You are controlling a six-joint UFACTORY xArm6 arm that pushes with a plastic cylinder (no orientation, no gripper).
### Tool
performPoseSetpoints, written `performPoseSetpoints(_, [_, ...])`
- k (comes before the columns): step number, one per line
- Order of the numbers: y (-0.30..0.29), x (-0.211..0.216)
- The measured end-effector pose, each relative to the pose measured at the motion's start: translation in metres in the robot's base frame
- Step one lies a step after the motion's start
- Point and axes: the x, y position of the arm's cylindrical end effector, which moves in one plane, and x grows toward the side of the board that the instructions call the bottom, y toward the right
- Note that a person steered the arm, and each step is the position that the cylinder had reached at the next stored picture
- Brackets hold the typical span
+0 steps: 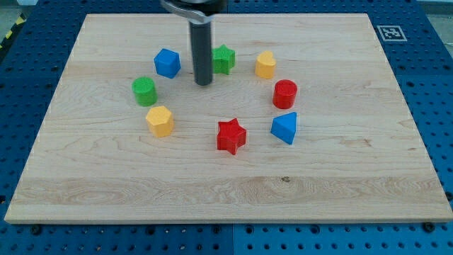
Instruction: Move the blue cube towards the top left
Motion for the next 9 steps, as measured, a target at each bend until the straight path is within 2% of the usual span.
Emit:
performPoseSetpoints(1, [-0.037,-0.019])
performPoseSetpoints(3, [-0.054,-0.044])
performPoseSetpoints(7, [-0.126,-0.039])
performPoseSetpoints(9, [-0.132,-0.081])
